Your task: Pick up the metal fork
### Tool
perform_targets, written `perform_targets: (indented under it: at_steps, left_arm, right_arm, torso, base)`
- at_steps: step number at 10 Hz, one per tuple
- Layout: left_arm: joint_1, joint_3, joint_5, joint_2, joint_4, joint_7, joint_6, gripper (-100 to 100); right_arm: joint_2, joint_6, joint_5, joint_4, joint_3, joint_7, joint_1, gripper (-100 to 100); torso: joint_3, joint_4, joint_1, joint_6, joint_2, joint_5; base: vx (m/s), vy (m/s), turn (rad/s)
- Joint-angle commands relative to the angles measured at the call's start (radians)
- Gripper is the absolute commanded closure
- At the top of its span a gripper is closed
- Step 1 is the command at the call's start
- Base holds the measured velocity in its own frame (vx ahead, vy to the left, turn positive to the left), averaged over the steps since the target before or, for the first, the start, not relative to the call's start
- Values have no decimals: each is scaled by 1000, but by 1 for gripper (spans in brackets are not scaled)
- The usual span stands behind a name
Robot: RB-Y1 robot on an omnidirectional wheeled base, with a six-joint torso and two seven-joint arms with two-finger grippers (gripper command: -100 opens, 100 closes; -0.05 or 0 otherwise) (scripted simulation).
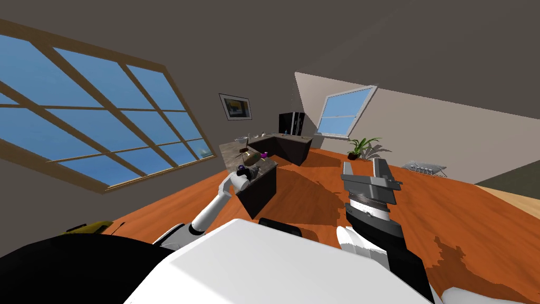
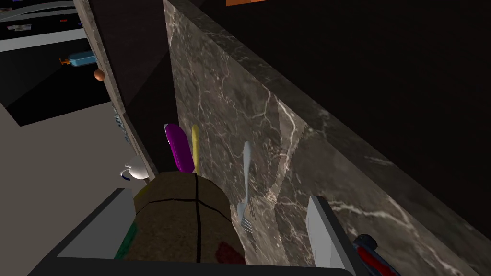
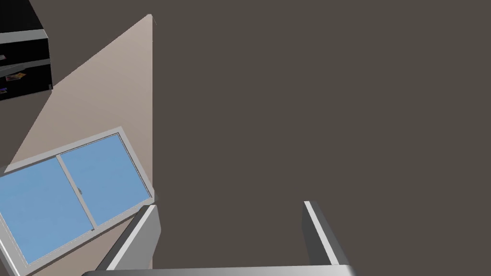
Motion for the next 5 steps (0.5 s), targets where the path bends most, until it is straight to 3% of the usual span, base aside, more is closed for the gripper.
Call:
perform_targets:
  at_steps: [1, 4, 5]
  left_arm:
    - [-9, -2, 9, 6, 11, -6, 47, -100]
    - [-53, 1, 69, 46, 55, -32, 131, -100]
    - [-53, 1, 69, 46, 55, -32, 151, -100]
  right_arm:
    - [0, 0, 0, 0, 0, 0, 0, 0]
    - [0, 0, 0, 0, 0, 0, 0, 0]
    - [0, 0, 0, 0, 0, 0, 0, 0]
  torso:
    - [0, 0, 0, 0, 0, 0]
    - [0, 0, 0, 0, 0, 0]
    - [0, 0, 0, 0, -1, 0]
  base:
    - [28, 18, -70]
    - [37, 21, -110]
    - [37, 24, -63]
